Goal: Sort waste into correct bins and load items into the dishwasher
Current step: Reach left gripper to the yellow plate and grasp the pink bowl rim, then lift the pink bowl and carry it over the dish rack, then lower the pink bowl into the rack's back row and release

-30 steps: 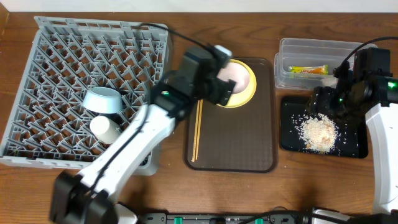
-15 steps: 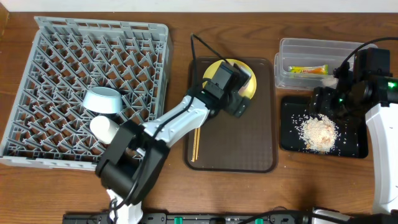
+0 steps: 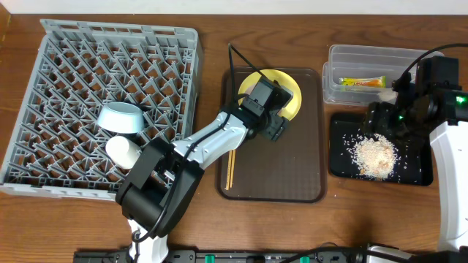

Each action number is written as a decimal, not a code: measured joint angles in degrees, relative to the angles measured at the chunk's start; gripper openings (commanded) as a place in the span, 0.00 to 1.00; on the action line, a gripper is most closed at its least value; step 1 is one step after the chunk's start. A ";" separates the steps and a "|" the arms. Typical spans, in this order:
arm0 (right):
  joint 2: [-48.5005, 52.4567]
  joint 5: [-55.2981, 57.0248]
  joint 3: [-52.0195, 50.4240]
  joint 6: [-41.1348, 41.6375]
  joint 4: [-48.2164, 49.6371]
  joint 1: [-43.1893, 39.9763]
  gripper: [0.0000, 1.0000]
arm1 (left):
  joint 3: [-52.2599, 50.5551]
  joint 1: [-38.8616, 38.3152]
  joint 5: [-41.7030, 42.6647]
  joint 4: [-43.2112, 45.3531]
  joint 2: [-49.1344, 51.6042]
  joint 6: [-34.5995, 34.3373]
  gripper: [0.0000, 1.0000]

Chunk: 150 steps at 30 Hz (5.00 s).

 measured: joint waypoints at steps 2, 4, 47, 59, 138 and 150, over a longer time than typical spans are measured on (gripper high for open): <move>0.00 0.00 0.00 0.00 0.00 0.00 0.80 | 0.00 0.00 0.02 0.33 -0.02 0.00 0.72; 0.00 0.00 0.00 0.00 0.00 0.00 0.80 | 0.00 0.00 -0.24 0.33 -0.02 0.00 0.72; 0.00 0.00 0.00 0.00 -0.07 0.00 0.80 | 0.00 0.28 -1.33 1.25 -6.64 -0.42 0.08; 0.00 0.00 0.00 0.00 -0.04 0.00 0.80 | 0.00 11.43 14.23 0.76 -15.15 -6.84 0.08; 0.00 0.15 0.00 0.00 -0.48 0.00 0.79 | 0.85 61.11 72.08 18.18 -3.87 -37.64 0.07; 0.00 0.17 0.00 0.00 -0.55 0.00 0.79 | 0.85 56.33 69.02 18.16 -3.87 -41.48 0.08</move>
